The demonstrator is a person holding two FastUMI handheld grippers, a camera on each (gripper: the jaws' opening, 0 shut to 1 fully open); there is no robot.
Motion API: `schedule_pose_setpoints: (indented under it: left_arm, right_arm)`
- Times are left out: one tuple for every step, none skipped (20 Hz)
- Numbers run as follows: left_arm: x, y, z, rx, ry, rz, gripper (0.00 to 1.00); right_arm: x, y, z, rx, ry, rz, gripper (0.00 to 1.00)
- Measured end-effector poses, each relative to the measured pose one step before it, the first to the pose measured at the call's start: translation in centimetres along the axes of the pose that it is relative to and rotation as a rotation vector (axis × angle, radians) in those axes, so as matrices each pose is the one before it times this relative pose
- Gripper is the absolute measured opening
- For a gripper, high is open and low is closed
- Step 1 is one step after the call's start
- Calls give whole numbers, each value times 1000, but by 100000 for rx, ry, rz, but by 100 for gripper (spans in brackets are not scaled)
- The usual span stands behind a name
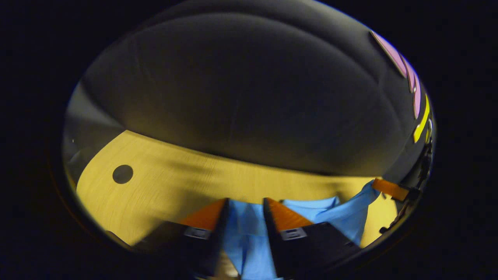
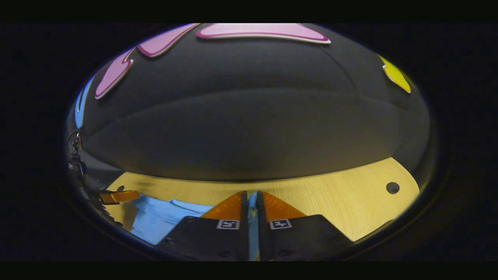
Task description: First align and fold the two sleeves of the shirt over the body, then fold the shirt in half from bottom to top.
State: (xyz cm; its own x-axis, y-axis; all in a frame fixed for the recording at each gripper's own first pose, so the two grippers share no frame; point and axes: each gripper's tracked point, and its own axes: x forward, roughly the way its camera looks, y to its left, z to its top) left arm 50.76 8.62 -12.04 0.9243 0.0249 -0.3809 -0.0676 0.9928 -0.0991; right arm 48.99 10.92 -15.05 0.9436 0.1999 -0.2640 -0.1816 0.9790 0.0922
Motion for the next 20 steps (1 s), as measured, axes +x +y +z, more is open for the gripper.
schedule_pose_setpoints:
  left_arm:
    - [-361,108,-143,3105,781,2646,63]
    - [-877,47,524,2177,-1853,1697,82]
    - [-1401,-51,1250,862,-5188,404,87]
    - [-1225,10,916,627,-3199,299,98]
    - [-1807,-16,1173,1459,-4337,113,98]
    - [-1993,-6,1348,2183,-4506,488,98]
    - [-2136,-65,1387,2295,-4719,655,98]
    - [-2026,-437,1065,1882,-4585,-35,97]
    - [-2190,-347,1132,762,-4250,-470,97]
    - [-2135,-566,1192,-615,-3931,-1191,98]
    - [-2255,-407,1299,-727,-2141,-1468,97]
    - [-2986,-293,1278,-924,-2413,-1164,97]
    - [-3058,-382,1624,-1041,-2482,-1101,97]
    - [-2755,-178,1536,-725,-2299,-422,97]
    - [-2723,-287,1325,-328,-2387,-285,97]
    - [-2720,-263,1001,-26,-2126,132,98]
    - [-2709,-167,1094,517,-2372,595,97]
    - [-2841,-121,1099,994,-1927,529,97]
    - [-2952,-47,1178,1384,-2431,840,97]
    - [-2812,-140,967,1372,-2099,784,97]
  right_arm:
    - [-309,-93,-600,-681,2144,-900,43]
    - [-672,-83,203,-726,-240,432,62]
    - [-2409,-459,1387,-1490,-2954,-1573,81]
    - [-318,-343,98,-1128,-2943,-1083,100]
    - [-1841,-568,836,-1620,-2744,-1115,99]
    - [-1946,-565,964,-1910,-2806,-1710,98]
    - [-2509,-672,1005,-2213,-2907,-1074,98]
    - [-2562,-610,990,-2321,-3040,-1562,98]
    - [-2550,-512,1042,-1975,-3307,-1292,98]
    - [-2741,-272,1240,-1746,-3464,-684,98]
    - [-2642,900,825,-1227,-2171,-646,98]
    - [-2448,612,491,-659,-1468,-240,98]
    - [-1482,1078,-241,-189,-1308,-480,98]
    - [-1884,460,445,202,-1202,-350,98]
    - [-1925,6,874,-170,-1891,-248,98]
    - [-2967,-57,1247,-1092,-1399,-233,98]
    - [-2581,-106,935,-1528,-1556,-474,97]
    - [-2576,-356,1036,-1808,-1833,-874,97]
    - [-2684,-438,1277,-839,-1126,-318,98]
    - [-1989,-74,618,-16,-879,-413,98]
